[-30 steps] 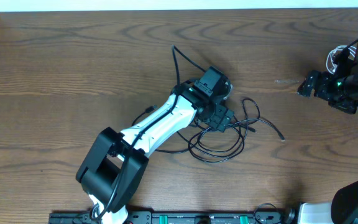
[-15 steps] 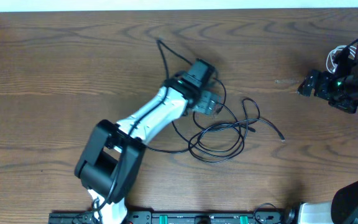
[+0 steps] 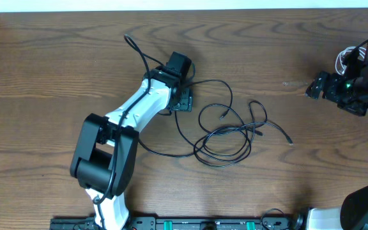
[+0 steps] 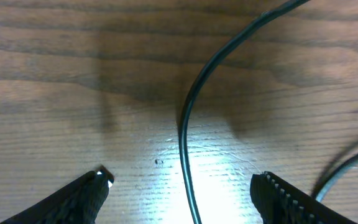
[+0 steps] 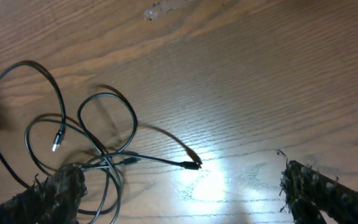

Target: Untangle cables

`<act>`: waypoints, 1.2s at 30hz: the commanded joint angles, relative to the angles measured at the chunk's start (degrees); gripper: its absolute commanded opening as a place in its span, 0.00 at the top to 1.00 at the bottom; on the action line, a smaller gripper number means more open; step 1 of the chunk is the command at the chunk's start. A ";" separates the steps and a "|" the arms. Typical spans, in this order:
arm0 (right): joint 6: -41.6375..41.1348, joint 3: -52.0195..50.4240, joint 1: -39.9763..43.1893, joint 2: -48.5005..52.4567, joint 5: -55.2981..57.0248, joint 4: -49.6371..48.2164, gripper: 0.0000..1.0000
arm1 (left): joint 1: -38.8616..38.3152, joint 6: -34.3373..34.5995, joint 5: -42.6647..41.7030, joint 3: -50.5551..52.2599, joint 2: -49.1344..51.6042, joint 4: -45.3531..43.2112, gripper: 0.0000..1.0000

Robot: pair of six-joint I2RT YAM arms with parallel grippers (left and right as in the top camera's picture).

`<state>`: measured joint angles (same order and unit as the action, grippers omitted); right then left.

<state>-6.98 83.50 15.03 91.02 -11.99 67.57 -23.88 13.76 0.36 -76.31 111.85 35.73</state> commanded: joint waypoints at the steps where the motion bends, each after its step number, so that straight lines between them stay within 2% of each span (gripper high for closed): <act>1: -0.22 -0.48 -0.50 0.17 -0.20 -0.04 0.01 | 0.04 0.52 0.57 0.35 2.95 -0.79 0.22; 8: -0.22 -0.50 -0.61 0.17 -0.20 0.90 0.01 | 0.02 0.55 0.55 0.35 5.03 -2.60 0.31; 13: -0.24 -0.50 -1.11 0.17 -0.20 0.81 0.01 | 0.00 0.55 0.11 0.35 5.18 -3.37 0.33; 16: -0.22 -0.50 -1.27 0.17 -0.20 0.79 0.01 | -0.04 0.55 0.09 0.35 5.84 -3.43 0.42; 18: -0.22 -0.50 -1.27 0.17 -0.20 0.76 0.01 | -0.04 0.57 0.09 0.35 6.25 -3.54 0.58; 19: -0.24 -0.50 -1.27 0.17 -0.20 0.76 0.01 | -0.04 0.57 0.00 0.35 6.25 -3.63 0.61; 22: -0.24 -0.50 -1.33 0.17 -0.87 0.76 0.01 | -0.02 0.52 -0.31 0.35 6.25 -3.72 0.93; 26: -0.22 -0.50 -2.25 0.17 -3.56 -0.04 0.01 | 0.37 -0.39 -0.26 -0.83 5.33 -2.95 0.93; 29: -0.22 -0.50 -3.58 0.17 -4.98 -0.92 0.01 | 1.60 -1.68 -0.26 -4.85 2.49 1.79 0.93; 33: -0.22 -0.50 -5.33 0.17 -6.78 -2.03 0.01 | 3.19 -1.66 -0.31 -8.41 -3.96 5.44 0.93; 36: -0.13 -0.50 -7.65 0.17 -8.79 -3.50 0.01 | 3.72 -1.66 -0.31 -9.11 -13.22 5.18 0.93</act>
<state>-7.01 83.48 9.41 91.02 -17.56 64.97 -20.82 13.06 -0.51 -82.32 109.16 40.99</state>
